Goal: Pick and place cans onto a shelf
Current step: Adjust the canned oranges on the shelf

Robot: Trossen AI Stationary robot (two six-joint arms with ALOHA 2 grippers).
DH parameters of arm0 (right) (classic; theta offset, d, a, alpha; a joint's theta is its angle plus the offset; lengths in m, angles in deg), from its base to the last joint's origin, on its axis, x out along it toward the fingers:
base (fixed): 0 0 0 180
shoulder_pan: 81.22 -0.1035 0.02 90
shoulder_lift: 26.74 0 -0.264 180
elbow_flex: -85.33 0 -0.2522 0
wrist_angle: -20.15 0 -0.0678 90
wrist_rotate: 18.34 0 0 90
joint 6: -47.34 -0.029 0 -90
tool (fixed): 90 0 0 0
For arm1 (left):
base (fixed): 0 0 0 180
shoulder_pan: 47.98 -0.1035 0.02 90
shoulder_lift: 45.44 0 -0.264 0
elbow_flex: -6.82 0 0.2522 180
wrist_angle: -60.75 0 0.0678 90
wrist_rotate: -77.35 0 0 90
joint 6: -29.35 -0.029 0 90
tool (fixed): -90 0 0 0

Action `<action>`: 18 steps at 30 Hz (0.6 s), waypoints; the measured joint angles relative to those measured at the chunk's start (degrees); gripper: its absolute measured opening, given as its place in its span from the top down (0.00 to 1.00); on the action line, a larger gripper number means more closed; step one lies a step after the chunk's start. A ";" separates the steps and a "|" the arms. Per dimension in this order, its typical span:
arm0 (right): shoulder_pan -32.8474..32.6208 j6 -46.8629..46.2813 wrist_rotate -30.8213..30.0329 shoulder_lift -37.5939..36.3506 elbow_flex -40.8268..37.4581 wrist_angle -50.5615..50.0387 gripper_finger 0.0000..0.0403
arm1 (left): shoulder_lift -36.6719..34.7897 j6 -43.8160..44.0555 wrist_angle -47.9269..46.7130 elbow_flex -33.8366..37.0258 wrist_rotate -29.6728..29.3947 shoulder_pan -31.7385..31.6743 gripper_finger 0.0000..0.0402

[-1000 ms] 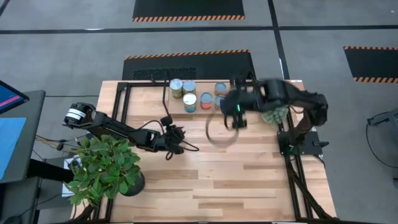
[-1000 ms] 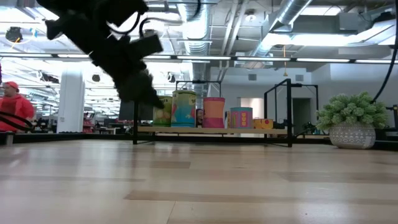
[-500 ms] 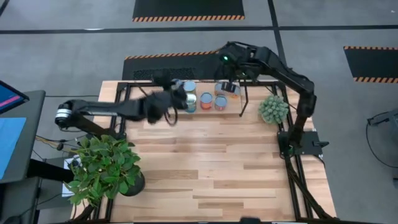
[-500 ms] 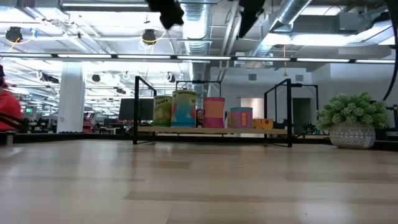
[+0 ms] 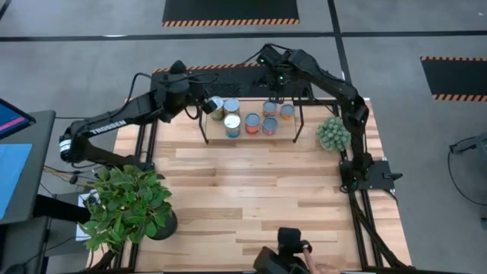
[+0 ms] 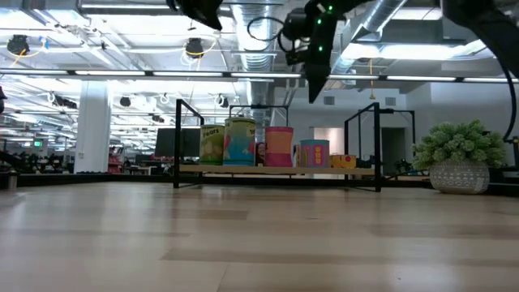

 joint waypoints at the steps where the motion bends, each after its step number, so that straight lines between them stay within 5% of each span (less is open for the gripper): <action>1: 0.02 1.16 0.04 0.61 0.02 0.28 0.71 | 0.18 -0.93 -0.32 0.00 0.73 -0.75 0.77; 10: 0.82 -3.24 4.10 0.69 0.02 -0.36 0.71 | 2.10 1.66 -5.37 0.02 9.11 -7.70 0.77; 18: 3.42 -0.06 8.55 0.78 0.04 -2.12 0.71 | 2.41 4.08 -4.94 0.00 9.68 -8.23 0.77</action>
